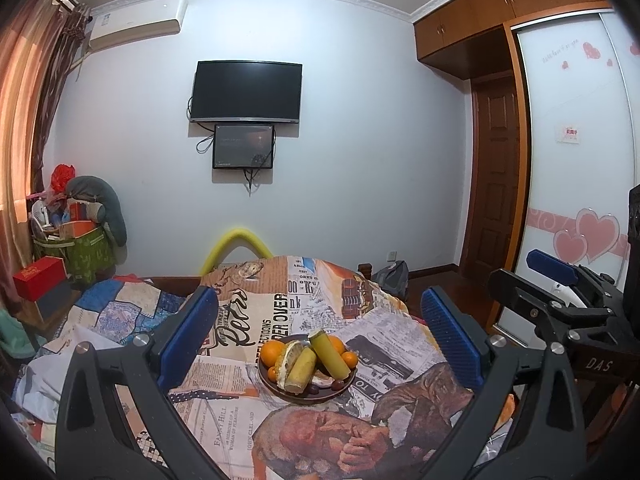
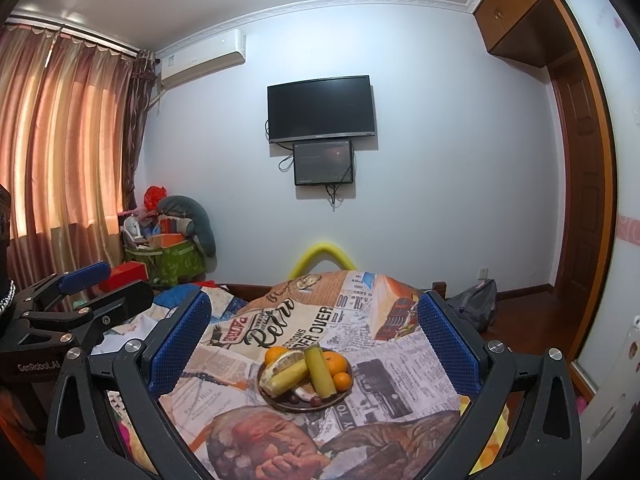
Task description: Organize fruits
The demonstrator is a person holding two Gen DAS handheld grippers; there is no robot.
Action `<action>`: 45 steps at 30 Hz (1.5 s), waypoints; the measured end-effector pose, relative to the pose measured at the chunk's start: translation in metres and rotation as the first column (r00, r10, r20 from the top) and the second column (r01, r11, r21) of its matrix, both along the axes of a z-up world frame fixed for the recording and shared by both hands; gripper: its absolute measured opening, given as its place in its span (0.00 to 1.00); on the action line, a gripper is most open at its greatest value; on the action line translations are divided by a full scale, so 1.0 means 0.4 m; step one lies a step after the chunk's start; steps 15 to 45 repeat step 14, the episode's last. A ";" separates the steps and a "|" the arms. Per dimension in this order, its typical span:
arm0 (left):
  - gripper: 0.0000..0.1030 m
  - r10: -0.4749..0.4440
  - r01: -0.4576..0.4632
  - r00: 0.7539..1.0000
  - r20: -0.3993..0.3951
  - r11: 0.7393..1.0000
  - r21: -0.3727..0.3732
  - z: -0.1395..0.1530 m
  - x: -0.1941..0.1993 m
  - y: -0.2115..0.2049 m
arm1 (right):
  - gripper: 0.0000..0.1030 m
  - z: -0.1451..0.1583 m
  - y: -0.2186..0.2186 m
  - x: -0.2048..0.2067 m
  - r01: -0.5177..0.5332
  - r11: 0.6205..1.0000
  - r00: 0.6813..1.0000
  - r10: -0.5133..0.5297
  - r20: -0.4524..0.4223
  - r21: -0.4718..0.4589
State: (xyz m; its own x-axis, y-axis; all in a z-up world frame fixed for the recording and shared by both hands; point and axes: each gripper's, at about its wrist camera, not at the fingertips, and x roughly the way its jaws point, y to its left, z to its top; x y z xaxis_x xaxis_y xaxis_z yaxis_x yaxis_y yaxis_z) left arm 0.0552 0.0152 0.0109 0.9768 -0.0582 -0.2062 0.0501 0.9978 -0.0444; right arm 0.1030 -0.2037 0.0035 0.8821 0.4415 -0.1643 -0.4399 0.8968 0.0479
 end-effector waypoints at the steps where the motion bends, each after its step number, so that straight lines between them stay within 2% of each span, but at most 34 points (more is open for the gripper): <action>1: 1.00 0.000 0.000 1.000 -0.001 1.000 0.001 -0.001 0.001 -0.001 | 1.00 -0.001 0.001 0.001 0.000 1.000 1.000 0.000 -0.001 0.000; 45: 1.00 0.000 -0.001 1.000 -0.018 1.000 -0.007 -0.017 0.023 0.000 | 1.00 -0.009 0.008 0.014 -0.004 1.000 1.000 0.004 -0.011 -0.007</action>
